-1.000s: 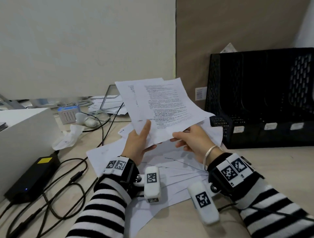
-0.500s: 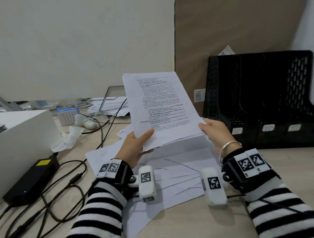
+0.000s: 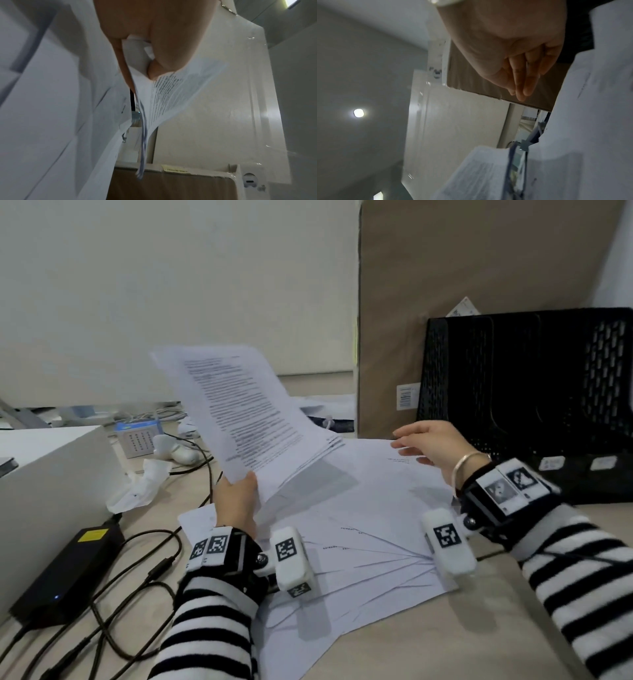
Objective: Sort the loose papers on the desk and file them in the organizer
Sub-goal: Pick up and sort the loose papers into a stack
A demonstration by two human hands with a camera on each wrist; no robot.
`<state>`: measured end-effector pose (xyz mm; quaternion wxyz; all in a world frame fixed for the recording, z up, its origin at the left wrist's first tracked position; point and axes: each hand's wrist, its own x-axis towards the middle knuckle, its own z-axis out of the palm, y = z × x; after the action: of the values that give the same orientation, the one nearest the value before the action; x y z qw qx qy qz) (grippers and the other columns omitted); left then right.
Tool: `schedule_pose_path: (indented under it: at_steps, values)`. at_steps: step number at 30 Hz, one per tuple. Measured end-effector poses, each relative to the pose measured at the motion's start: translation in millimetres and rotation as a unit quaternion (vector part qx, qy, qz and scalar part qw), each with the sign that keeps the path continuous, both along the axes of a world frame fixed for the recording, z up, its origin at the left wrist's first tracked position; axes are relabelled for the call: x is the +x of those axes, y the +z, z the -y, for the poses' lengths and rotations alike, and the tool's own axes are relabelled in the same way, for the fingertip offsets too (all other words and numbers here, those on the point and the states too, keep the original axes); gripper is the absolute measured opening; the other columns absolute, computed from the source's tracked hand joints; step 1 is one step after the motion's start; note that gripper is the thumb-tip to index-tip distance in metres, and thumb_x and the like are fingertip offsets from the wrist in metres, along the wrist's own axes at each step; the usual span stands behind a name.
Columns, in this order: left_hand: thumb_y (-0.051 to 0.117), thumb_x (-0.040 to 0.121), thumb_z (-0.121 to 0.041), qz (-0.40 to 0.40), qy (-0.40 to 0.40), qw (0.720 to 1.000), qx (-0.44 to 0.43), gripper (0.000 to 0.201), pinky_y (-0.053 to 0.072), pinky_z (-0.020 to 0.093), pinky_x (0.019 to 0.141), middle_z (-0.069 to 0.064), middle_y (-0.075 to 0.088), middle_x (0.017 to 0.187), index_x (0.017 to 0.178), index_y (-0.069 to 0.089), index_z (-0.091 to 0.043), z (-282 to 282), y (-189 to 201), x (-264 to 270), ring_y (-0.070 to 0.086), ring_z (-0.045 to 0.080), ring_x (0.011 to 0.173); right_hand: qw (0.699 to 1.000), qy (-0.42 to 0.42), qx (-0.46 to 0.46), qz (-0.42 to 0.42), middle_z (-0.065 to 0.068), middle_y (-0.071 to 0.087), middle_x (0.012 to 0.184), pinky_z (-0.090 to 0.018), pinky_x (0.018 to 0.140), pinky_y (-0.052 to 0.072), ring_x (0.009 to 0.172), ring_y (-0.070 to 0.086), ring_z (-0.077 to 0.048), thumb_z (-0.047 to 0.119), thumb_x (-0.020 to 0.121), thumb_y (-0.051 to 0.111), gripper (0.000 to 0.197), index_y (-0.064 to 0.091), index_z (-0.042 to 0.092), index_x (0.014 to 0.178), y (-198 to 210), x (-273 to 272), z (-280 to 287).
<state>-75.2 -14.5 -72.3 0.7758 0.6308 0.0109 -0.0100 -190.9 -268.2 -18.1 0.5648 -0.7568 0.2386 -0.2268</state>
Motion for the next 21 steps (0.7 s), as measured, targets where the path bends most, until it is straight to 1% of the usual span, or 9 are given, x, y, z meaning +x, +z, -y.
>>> schedule_pose_path:
  at_steps: [3, 5, 8, 10, 12, 14, 16, 19, 21]
  values:
    - [0.052, 0.093, -0.004, -0.003, 0.069, 0.997, 0.027, 0.034, 0.048, 0.046, 0.097, 0.021, 0.061, 0.124, 0.127, 0.054, -0.001, -1.2, -5.6, 11.6, 0.059, 0.036, 0.113, 0.983, 0.029, -0.139, -0.12, -0.004, 0.068, 0.087, -0.019, 0.058, 0.041, 0.073, 0.06, -0.01, 0.007, 0.084, 0.067, 0.008, 0.07, 0.014, 0.086, 9.5, 30.7, 6.8]
    - [0.052, 0.091, -0.003, -0.008, 0.079, 0.997, 0.027, 0.034, 0.048, 0.048, 0.1, 0.021, 0.062, 0.124, 0.125, 0.054, -0.002, -2.0, -9.0, 16.7, 0.059, 0.036, 0.113, 0.943, 0.079, -0.24, -0.219, -0.003, 0.064, 0.093, -0.015, 0.057, 0.041, 0.082, 0.058, -0.014, 0.012, 0.084, 0.07, 0.018, 0.071, 0.009, 0.102, 11.6, 51.0, 6.2]
    - [0.05, 0.088, -0.002, -0.01, 0.078, 0.997, 0.016, 0.036, 0.049, 0.048, 0.098, 0.018, 0.065, 0.12, 0.123, 0.058, -0.002, -3.1, -12.4, 20.8, 0.063, 0.034, 0.11, 0.873, 0.12, -0.333, -0.334, -0.003, 0.059, 0.119, -0.022, 0.08, 0.041, 0.103, 0.054, -0.019, 0.024, 0.085, 0.071, 0.045, 0.06, 0.011, 0.127, 10.1, 76.9, 2.5]
    - [0.051, 0.088, -0.003, -0.005, 0.07, 0.997, 0.017, 0.039, 0.048, 0.049, 0.099, 0.019, 0.064, 0.122, 0.126, 0.057, -0.002, -2.6, -12.6, 21.3, 0.061, 0.035, 0.113, 0.844, 0.117, -0.359, -0.381, -0.002, 0.052, 0.136, -0.026, 0.089, 0.038, 0.12, 0.052, -0.023, 0.033, 0.083, 0.072, 0.06, 0.051, 0.014, 0.136, 4.3, 91.2, 3.8]
    - [0.054, 0.091, -0.005, 0.002, 0.066, 0.998, 0.023, 0.036, 0.047, 0.049, 0.099, 0.025, 0.06, 0.125, 0.127, 0.053, 0.003, -1.1, -13.8, 21.3, 0.058, 0.039, 0.116, 0.813, 0.113, -0.376, -0.431, -0.003, 0.047, 0.143, -0.031, 0.098, 0.038, 0.127, 0.047, -0.025, 0.042, 0.079, 0.073, 0.074, 0.043, 0.015, 0.142, -1.9, 101.8, 6.7]
    - [0.053, 0.094, -0.007, 0.003, 0.053, 0.998, 0.022, 0.032, 0.046, 0.049, 0.098, 0.027, 0.059, 0.125, 0.124, 0.053, 0.006, 0.7, -13.8, 20.8, 0.057, 0.041, 0.116, 0.787, 0.109, -0.383, -0.472, -0.004, 0.046, 0.144, -0.036, 0.102, 0.04, 0.128, 0.047, -0.027, 0.047, 0.076, 0.075, 0.082, 0.041, 0.014, 0.143, -6.7, 108.3, 9.1]
    - [0.051, 0.093, -0.005, -0.001, 0.045, 0.999, 0.019, 0.035, 0.046, 0.048, 0.102, 0.02, 0.062, 0.125, 0.128, 0.054, 0.003, 2.0, -14.0, 20.5, 0.058, 0.036, 0.116, 0.775, 0.102, -0.387, -0.488, -0.005, 0.051, 0.139, -0.039, 0.101, 0.043, 0.123, 0.051, -0.029, 0.051, 0.071, 0.077, 0.086, 0.043, 0.013, 0.141, -10.0, 114.5, 12.8]
    - [0.051, 0.09, -0.006, 0.001, 0.048, 0.999, -0.003, 0.04, 0.046, 0.051, 0.102, 0.007, 0.065, 0.123, 0.129, 0.056, -0.01, 2.7, -15.3, 23.4, 0.061, 0.028, 0.112, 0.767, 0.103, -0.394, -0.496, -0.002, 0.062, 0.124, -0.04, 0.099, 0.046, 0.11, 0.059, -0.027, 0.061, 0.057, 0.08, 0.093, 0.052, 0.015, 0.134, -14.3, 122.3, 19.8]
    - [0.052, 0.089, -0.006, -0.001, 0.04, 0.999, -0.019, 0.04, 0.047, 0.053, 0.1, 0.006, 0.066, 0.121, 0.128, 0.057, -0.012, 3.1, -16.1, 24.0, 0.062, 0.028, 0.111, 0.778, 0.095, -0.385, -0.487, -0.001, 0.064, 0.119, -0.039, 0.098, 0.047, 0.106, 0.061, -0.027, 0.061, 0.053, 0.081, 0.093, 0.056, 0.016, 0.13, -21.0, 128.6, 28.3]
